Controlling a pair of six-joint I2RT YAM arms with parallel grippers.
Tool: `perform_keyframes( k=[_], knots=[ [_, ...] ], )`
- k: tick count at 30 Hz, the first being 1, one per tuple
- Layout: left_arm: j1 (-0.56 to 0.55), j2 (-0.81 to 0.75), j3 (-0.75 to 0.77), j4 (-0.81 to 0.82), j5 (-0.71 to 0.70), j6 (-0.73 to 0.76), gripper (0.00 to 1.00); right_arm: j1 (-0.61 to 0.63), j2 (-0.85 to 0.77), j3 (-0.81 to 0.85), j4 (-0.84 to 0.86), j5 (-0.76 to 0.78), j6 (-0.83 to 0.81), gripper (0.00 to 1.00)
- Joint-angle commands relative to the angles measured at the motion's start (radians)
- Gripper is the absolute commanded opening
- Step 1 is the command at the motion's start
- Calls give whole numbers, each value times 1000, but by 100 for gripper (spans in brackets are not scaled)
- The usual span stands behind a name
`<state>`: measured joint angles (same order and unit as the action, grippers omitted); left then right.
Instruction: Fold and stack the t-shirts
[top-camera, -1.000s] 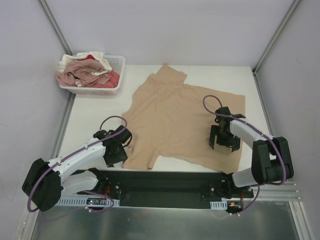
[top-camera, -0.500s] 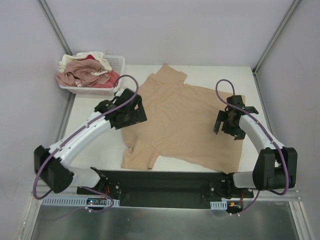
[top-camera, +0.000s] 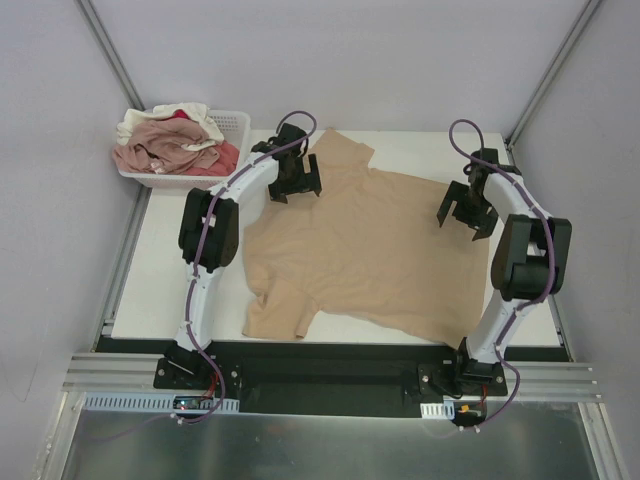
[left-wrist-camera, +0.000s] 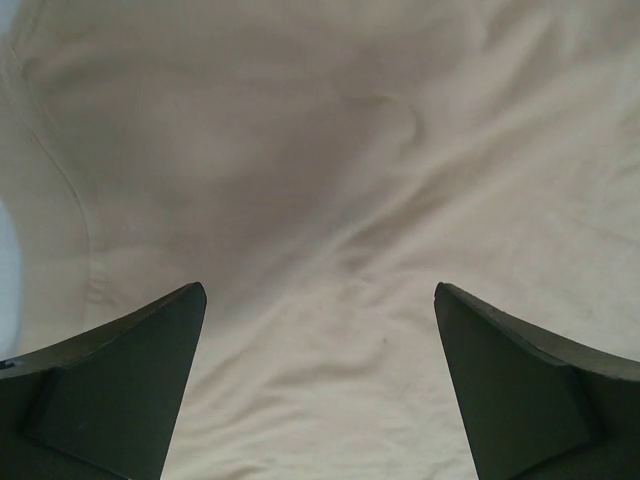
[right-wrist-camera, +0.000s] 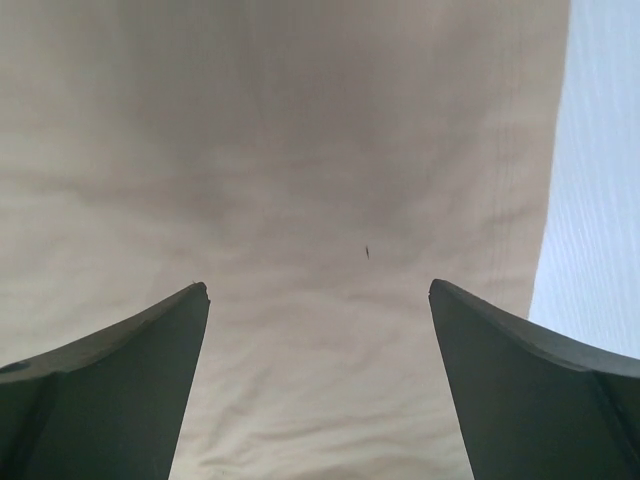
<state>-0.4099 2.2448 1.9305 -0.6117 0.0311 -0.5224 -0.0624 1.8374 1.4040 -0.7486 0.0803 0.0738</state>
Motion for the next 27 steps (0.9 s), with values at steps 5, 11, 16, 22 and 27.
perform_keyframes(
  k=[5, 11, 16, 22, 27],
  knots=[
    [100, 108, 97, -10, 131, 41, 99, -11, 314, 347, -149, -43, -117, 97],
    [143, 119, 39, -23, 70, -17, 99, -11, 482, 582, -216, -106, -164, 97],
    [171, 128, 33, -59, 20, -33, 99, -11, 598, 734, -232, -180, -193, 97],
    [194, 113, 2, -83, -52, -59, 99, -20, 677, 834, -232, -180, -216, 97],
    [194, 72, -67, -88, -120, -120, 99, -53, 688, 828, -228, -171, -204, 97]
  ],
)
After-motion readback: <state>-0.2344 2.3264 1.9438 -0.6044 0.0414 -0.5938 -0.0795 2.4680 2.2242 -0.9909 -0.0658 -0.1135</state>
